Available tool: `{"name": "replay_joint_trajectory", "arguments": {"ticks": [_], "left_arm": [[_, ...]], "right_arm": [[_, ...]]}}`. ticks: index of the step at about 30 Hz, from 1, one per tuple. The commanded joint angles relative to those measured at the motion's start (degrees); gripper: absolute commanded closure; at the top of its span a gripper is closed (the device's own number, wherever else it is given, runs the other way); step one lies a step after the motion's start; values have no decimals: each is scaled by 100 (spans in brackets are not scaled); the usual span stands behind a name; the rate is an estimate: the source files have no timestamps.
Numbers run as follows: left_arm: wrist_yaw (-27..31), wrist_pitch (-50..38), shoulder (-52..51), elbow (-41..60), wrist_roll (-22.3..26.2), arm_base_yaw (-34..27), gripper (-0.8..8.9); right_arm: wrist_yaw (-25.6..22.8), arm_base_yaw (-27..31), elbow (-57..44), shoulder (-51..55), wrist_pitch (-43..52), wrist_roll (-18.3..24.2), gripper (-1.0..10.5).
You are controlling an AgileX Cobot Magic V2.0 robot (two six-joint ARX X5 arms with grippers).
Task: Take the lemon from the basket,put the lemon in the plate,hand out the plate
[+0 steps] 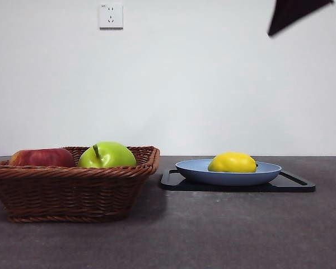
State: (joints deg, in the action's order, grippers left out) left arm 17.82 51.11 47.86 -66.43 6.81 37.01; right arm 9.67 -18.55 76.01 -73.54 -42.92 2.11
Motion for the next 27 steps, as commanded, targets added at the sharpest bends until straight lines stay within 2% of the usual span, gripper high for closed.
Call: {"name": "replay_joint_trajectory", "arguments": {"ticks": [1,5,9,16,27], "left_arm": [[-203,-238,-372,339,-131,-162,808],[-337,-568,-1038,1045,-439,-463,808],[-354,-942,-1744,1759,-898,-638,808],[-378,-1523,-2653,2872,-1467,-691,808],[-452,-1812,-2776,3067,-1451,-688,805]], "right_arm": [[-142,-223,-385,389,632,92,944],[-428,-424,-1305,1180,1648,33,944],[-439,-483,-2391,1969,2524,31,944],[-702,-485,-3912,3095,3508,-2,943],[-706,-479,-4146,3268,3475,-28,943]]}}
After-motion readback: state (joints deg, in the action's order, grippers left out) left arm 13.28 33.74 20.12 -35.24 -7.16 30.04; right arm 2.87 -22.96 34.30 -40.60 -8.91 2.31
